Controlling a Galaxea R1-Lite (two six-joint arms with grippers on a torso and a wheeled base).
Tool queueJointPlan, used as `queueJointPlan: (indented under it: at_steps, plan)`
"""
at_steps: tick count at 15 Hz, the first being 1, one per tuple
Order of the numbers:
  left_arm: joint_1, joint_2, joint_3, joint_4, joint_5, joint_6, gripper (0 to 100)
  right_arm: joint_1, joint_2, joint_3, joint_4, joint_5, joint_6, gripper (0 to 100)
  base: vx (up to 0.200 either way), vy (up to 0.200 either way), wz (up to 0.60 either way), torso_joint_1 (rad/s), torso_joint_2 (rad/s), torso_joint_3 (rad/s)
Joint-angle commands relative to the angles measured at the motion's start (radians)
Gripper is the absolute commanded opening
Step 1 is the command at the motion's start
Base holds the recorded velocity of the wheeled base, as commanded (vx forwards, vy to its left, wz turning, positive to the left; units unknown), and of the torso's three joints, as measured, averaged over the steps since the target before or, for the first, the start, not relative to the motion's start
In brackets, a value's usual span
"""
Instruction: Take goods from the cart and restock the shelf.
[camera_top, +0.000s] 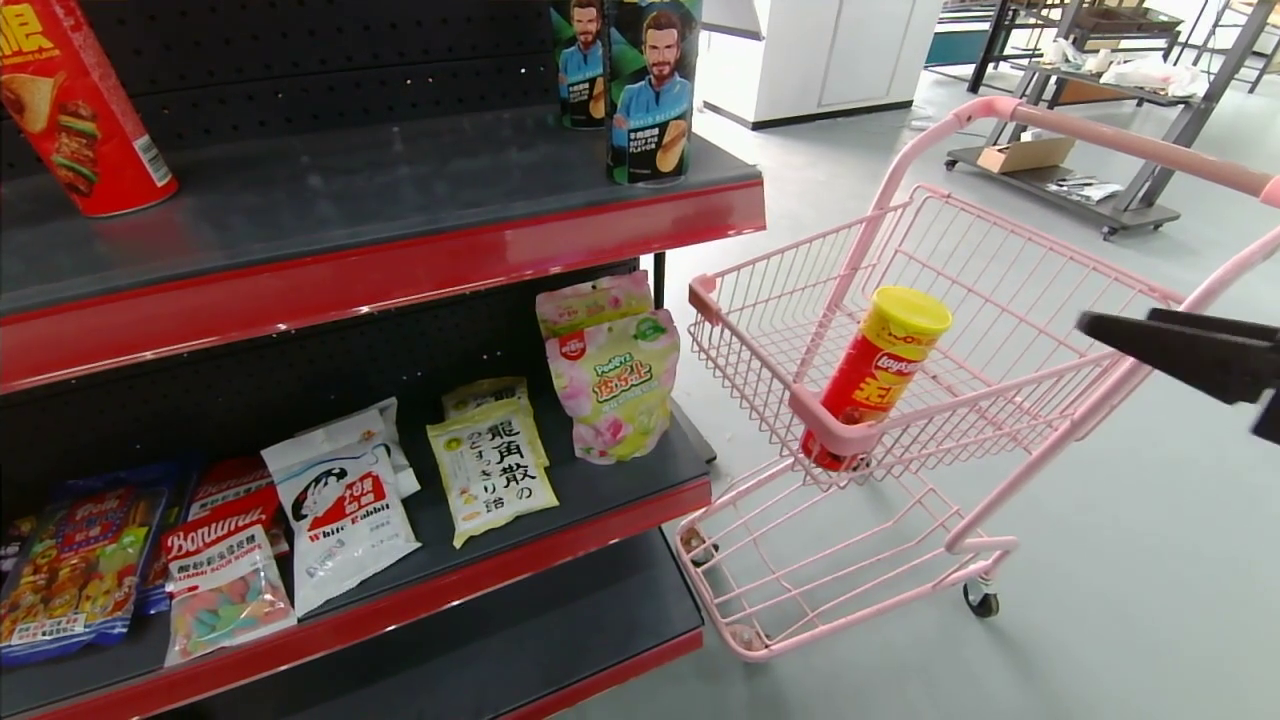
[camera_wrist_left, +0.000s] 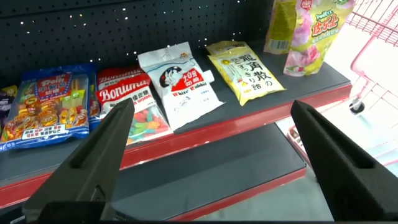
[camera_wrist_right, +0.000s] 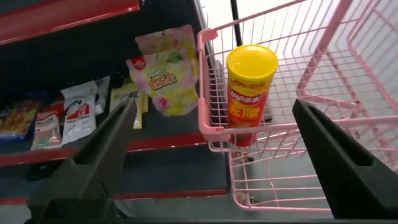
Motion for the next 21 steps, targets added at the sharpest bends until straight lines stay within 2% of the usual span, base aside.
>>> queueJointPlan:
  at_steps: [1,5,10,12,17,21]
  plan:
    - [0.000,0.001,0.000,0.000,0.003,0.001,100,0.018,0.287,-0.021,-0.098,0.068,-0.002,100,0.000,0.000,0.00,0.000,0.00,0.000]
    - [0.000,0.001,0.000,0.000,0.003,0.001,100,0.028,0.379,-0.036,-0.099,0.100,-0.072,100,0.000,0.000,0.00,0.000,0.00,0.000]
    - [0.000,0.001,0.000,0.000,0.003,0.001,100,0.025,0.505,-0.148,-0.101,0.078,-0.071,100,0.000,0.000,0.00,0.000,0.00,0.000]
    - [0.000,0.001,0.000,0.000,0.003,0.012,100,0.025,0.556,-0.184,-0.101,0.072,-0.068,100,0.000,0.000,0.00,0.000,0.00,0.000]
    - [0.000,0.001,0.000,0.000,0.003,0.012,100,0.031,0.651,-0.205,-0.191,0.026,0.038,100,0.000,0.000,0.00,0.000,0.00,0.000]
    - [0.000,0.001,0.000,0.000,0.003,0.013,100,0.030,0.718,-0.237,-0.242,0.026,0.049,100,0.000,0.000,0.00,0.000,0.00,0.000]
